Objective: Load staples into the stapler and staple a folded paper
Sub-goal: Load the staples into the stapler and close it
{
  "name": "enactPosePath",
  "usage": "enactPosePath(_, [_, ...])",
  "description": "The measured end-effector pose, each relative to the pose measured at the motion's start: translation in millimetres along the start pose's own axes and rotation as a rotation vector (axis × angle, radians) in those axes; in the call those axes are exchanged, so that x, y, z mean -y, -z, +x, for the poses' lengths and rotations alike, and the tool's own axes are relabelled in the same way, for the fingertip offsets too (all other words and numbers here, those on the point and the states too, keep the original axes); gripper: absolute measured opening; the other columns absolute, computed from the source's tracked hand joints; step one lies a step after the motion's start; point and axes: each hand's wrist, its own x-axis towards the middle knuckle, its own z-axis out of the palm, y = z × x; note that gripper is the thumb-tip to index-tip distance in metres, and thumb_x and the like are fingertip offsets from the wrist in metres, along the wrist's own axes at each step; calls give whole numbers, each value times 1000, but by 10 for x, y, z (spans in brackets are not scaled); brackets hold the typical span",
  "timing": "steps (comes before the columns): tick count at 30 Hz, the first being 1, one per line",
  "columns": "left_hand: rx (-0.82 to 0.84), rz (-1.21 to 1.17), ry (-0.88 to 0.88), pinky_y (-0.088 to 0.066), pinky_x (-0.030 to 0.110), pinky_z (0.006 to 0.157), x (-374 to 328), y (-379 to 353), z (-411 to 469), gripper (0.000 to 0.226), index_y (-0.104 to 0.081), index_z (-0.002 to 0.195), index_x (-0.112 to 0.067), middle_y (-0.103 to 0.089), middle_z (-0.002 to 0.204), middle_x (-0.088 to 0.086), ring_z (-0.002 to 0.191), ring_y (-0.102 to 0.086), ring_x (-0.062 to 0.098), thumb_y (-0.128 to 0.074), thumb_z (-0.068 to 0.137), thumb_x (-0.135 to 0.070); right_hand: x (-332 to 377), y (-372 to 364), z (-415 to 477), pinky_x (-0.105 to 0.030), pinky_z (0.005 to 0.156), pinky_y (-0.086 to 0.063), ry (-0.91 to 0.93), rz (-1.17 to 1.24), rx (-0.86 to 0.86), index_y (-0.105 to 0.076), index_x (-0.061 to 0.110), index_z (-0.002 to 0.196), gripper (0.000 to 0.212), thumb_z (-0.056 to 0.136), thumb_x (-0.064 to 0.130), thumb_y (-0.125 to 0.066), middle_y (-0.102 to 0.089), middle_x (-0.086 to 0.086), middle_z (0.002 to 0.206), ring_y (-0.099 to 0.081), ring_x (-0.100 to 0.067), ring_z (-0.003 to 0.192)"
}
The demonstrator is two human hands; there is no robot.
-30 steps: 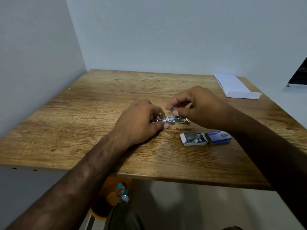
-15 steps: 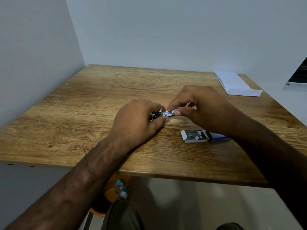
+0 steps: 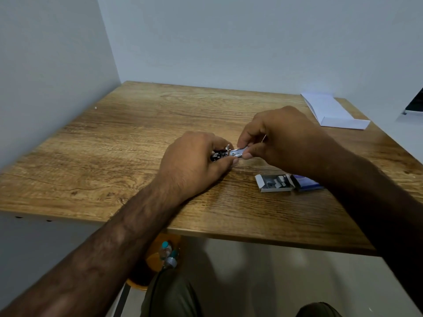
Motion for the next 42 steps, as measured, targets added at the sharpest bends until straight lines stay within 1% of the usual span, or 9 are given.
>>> enactPosePath(6, [-2,-75,31,-60,37,75,11,9,-5,26,-77,107,-38,-77,95,-16,86,-68,2,-68,87,-51,-58,7,7,-43,77,-55,62,3,3,-77,31,84,8,81,27,-83,-68,13,87,-63,-12,86])
enactPosePath(10, [11,-146,70,-60,38,74,16,29,-3,22,-79,104,-36,-78,91,-15,84,-70,5,-71,87,-47,-99,14,-53,-44,76,-53,117,-20,-24,-79,34,92,7,85,31,-78,-68,12,94,-60,-13,87])
enactPosePath(18, [32,-116,83,-59,40,72,-7,35,12,23,-79,104,-35,-77,88,-12,81,-69,8,-70,87,-47,-152,61,-182,-44,76,-54,140,-164,-18,-73,38,104,19,87,43,-68,-64,15,107,-61,-14,98])
enactPosePath(23, [32,-142,92,-59,40,71,7,30,12,22,-80,101,-34,-77,83,-12,77,-70,9,-73,85,-47,-125,9,-206,-46,79,-54,188,-57,-20,-72,37,113,26,88,31,-66,-61,10,116,-62,-17,104])
enactPosePath(25, [38,-152,99,-59,39,71,12,31,15,22,-80,101,-35,-77,85,-13,77,-70,7,-73,85,-48,-151,-3,-214,-47,80,-53,189,-65,-4,-72,37,116,28,90,33,-62,-59,8,120,-60,-17,107])
enactPosePath(31, [57,-206,130,-60,43,72,43,32,47,17,-81,96,-35,-77,82,-12,76,-71,11,-75,83,-46,-290,127,-283,-42,76,-54,217,-169,48,-66,45,124,36,91,47,-49,-55,9,127,-55,-12,107])
enactPosePath(35, [68,-202,136,-60,42,72,38,22,56,19,-80,96,-36,-76,80,-14,76,-70,9,-75,82,-48,-353,141,-312,-42,74,-54,242,-263,63,-62,41,130,39,92,42,-55,-56,6,128,-57,-15,107])
enactPosePath(38, [67,-204,135,-60,43,72,36,24,53,20,-80,96,-35,-76,80,-14,76,-70,11,-74,82,-48,-406,117,-338,-43,78,-53,231,-170,50,-65,34,130,38,93,37,-58,-59,6,125,-58,-17,109])
enactPosePath(42, [66,-198,133,-59,44,73,44,16,59,20,-80,96,-34,-76,81,-12,78,-71,14,-74,82,-47,-469,146,-368,-26,70,-45,196,-147,-2,-67,35,125,35,93,39,-54,-62,9,121,-55,-5,102])
